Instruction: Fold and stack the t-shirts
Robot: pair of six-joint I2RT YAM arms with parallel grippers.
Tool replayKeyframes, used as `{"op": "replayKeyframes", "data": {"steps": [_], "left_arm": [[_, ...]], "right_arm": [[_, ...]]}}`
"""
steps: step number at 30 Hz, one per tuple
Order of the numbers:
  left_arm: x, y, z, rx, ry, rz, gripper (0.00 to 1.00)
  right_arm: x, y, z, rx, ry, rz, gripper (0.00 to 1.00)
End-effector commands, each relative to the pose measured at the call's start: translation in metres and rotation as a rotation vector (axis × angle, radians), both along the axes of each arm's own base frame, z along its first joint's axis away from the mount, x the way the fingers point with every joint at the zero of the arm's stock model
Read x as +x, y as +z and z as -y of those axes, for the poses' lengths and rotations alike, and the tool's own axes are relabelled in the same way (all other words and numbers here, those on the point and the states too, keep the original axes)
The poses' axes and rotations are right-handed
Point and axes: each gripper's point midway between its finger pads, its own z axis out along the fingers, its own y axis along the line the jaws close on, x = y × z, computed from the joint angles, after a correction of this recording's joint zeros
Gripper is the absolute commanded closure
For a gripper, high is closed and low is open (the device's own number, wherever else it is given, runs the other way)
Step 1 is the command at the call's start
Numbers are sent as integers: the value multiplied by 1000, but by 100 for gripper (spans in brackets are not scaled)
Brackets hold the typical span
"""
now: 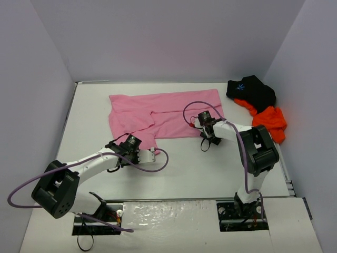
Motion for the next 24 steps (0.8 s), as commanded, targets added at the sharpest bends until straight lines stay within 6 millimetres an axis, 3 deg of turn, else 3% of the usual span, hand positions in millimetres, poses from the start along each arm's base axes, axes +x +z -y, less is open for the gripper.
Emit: {"op": "replayKeyframes", "data": {"steps": [1, 11, 16, 20, 24], "left_arm": [[14, 23, 8, -32, 8, 61, 100], [17, 19, 8, -18, 5, 57, 100], [20, 19, 10, -12, 4, 59, 100], [23, 25, 10, -15, 10, 71, 100], [25, 36, 12, -37, 28, 91, 100]], "right_arm": [[-5, -8, 2, 10, -18, -34, 57], [11, -33, 9, -11, -92, -57, 72], [10, -38, 7, -8, -88, -71, 100], [8, -35, 5, 5, -84, -67, 100], [8, -18, 1, 37, -76, -24, 100]]}}
